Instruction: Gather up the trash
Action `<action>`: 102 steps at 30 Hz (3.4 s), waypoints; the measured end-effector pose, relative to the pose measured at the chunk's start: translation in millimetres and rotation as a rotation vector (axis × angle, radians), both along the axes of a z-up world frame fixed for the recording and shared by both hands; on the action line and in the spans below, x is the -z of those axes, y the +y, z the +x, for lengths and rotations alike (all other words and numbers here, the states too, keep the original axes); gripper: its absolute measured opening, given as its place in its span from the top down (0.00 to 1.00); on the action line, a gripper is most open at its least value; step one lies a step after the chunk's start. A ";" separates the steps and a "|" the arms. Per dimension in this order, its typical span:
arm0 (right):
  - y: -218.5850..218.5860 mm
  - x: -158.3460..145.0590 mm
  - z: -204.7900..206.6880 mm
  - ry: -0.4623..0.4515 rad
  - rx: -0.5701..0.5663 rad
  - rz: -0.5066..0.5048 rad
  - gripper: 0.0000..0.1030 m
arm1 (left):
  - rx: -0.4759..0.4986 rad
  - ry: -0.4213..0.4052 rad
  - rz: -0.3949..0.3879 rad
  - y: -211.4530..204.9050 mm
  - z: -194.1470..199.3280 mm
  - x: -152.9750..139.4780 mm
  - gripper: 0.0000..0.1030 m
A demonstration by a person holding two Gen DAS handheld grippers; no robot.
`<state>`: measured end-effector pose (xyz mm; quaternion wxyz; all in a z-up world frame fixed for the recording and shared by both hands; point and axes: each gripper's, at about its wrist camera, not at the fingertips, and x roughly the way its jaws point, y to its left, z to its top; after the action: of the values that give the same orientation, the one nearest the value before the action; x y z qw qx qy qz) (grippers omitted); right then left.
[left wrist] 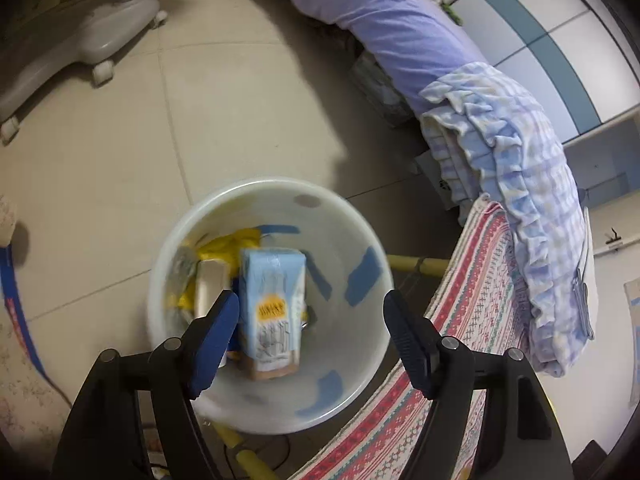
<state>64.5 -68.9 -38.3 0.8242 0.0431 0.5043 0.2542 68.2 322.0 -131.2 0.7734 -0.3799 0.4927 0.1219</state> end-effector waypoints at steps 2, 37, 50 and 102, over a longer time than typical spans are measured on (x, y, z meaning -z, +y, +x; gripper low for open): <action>7.6 1.4 1.6 -0.001 -0.013 0.003 0.67 | -0.022 0.018 -0.023 6.2 -9.5 -4.5 0.25; 229.2 52.0 9.1 -0.301 -0.301 -0.411 0.51 | -0.135 0.027 -0.078 61.0 -72.8 -60.8 0.25; 122.9 -16.8 -65.2 -0.127 -0.199 -0.066 0.47 | 0.063 0.013 0.240 -34.6 -143.4 -89.7 0.25; -5.0 -79.2 -204.7 -0.341 -0.183 0.177 0.23 | 0.172 -0.122 0.808 -239.3 -280.9 -182.7 0.25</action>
<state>-140.2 -73.9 40.9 0.8641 0.0258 0.3349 0.3748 -212.7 82.8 51.5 0.8954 -0.0096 0.3885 0.2175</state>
